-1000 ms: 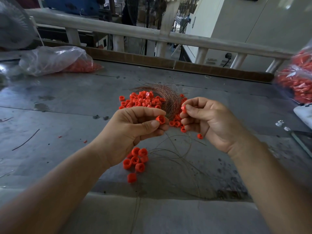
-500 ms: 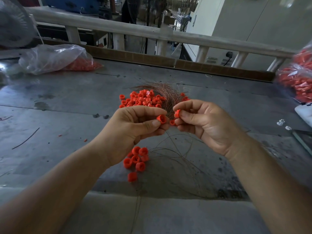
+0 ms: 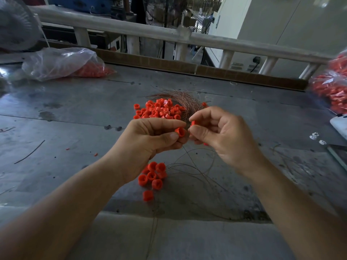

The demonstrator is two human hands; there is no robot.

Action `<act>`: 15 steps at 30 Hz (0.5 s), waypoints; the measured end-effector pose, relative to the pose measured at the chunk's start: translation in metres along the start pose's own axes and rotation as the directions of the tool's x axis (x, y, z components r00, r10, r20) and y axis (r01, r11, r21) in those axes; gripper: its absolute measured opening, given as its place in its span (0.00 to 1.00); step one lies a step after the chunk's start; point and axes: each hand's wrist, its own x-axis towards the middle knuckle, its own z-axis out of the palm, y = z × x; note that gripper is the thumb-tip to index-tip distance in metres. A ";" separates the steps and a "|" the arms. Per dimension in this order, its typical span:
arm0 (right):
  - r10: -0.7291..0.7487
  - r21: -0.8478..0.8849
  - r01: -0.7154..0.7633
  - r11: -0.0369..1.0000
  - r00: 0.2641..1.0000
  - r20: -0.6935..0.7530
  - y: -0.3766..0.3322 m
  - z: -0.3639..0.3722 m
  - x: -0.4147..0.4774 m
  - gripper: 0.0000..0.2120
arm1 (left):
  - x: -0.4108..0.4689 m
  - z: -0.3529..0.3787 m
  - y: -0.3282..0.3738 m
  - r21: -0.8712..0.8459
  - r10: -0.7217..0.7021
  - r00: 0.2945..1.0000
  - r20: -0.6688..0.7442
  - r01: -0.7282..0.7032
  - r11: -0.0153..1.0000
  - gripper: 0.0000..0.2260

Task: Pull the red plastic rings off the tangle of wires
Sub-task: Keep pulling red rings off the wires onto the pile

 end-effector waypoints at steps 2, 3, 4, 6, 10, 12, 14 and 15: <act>-0.107 -0.129 0.105 0.986 0.994 -0.009 -0.001 0.004 -0.002 0.10 | 0.000 0.000 0.000 0.005 0.016 1.000 -0.013 -0.016 1.000 0.11; -0.133 -0.143 0.129 0.981 0.991 -0.015 -0.001 0.004 -0.003 0.11 | 0.000 0.000 -0.001 0.011 0.022 1.000 -0.019 -0.022 1.000 0.11; -0.143 -0.138 0.139 0.981 0.989 -0.023 -0.002 0.005 -0.004 0.11 | 0.000 -0.001 -0.001 0.020 0.026 0.999 -0.022 -0.026 0.999 0.11; -0.160 -0.126 0.154 0.980 0.986 -0.040 -0.002 0.007 -0.005 0.09 | 0.000 0.000 -0.001 0.044 0.028 0.999 -0.022 -0.027 0.999 0.11; -0.139 -0.131 0.132 0.982 0.989 -0.042 0.000 0.010 -0.005 0.10 | 0.000 -0.001 -0.001 0.070 0.040 0.998 -0.045 -0.037 0.997 0.10; -0.148 -0.138 0.141 0.980 0.988 -0.043 0.001 0.010 -0.005 0.12 | 0.000 -0.001 -0.001 0.068 0.041 0.998 -0.050 -0.038 0.997 0.10; -0.159 -0.133 0.152 0.979 0.986 -0.047 0.002 0.010 -0.005 0.13 | 0.000 0.000 -0.001 0.068 0.041 0.998 -0.050 -0.038 0.997 0.10; -0.164 -0.135 0.157 0.978 0.985 -0.047 0.002 0.010 -0.005 0.13 | 0.000 0.000 -0.002 0.070 0.042 0.998 -0.052 -0.038 0.997 0.11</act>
